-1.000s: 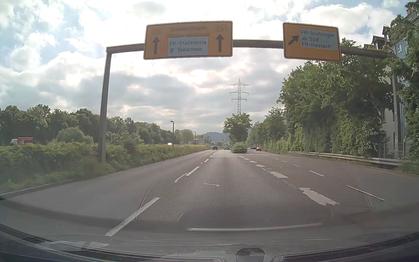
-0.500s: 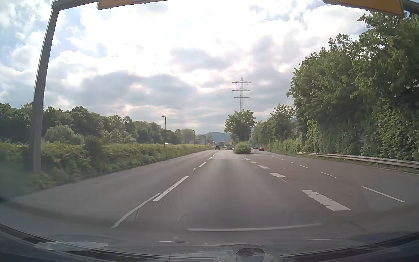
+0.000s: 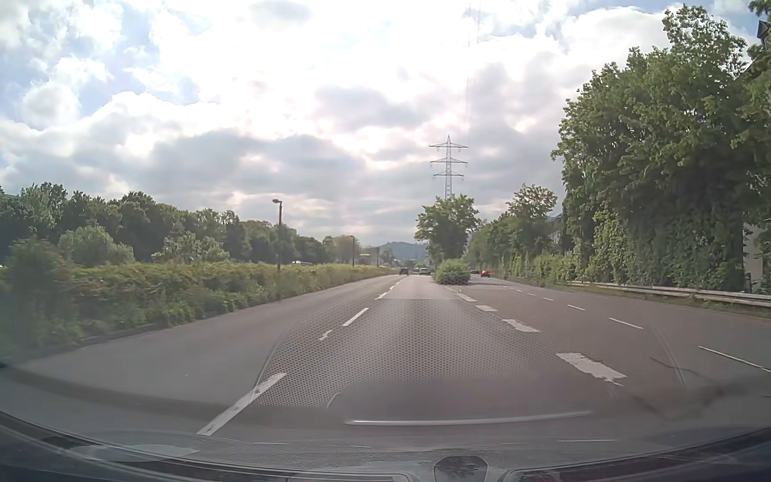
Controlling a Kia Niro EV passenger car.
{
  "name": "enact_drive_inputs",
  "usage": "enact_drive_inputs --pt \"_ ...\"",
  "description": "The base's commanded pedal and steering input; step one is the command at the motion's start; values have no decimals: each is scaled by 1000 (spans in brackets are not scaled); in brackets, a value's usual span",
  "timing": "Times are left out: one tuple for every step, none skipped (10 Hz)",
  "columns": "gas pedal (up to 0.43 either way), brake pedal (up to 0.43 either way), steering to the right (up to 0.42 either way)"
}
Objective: Follow the waypoints while adhering to traffic rules and regulations
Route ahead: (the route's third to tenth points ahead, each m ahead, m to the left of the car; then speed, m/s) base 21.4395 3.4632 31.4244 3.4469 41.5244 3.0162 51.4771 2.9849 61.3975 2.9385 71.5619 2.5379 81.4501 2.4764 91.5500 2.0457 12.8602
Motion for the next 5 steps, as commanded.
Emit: enact_drive_inputs --pt "110 0 -2" --pt "110 0 -2" --pt "110 0 -1" --pt "110 0 -1" --pt "110 0 -1"
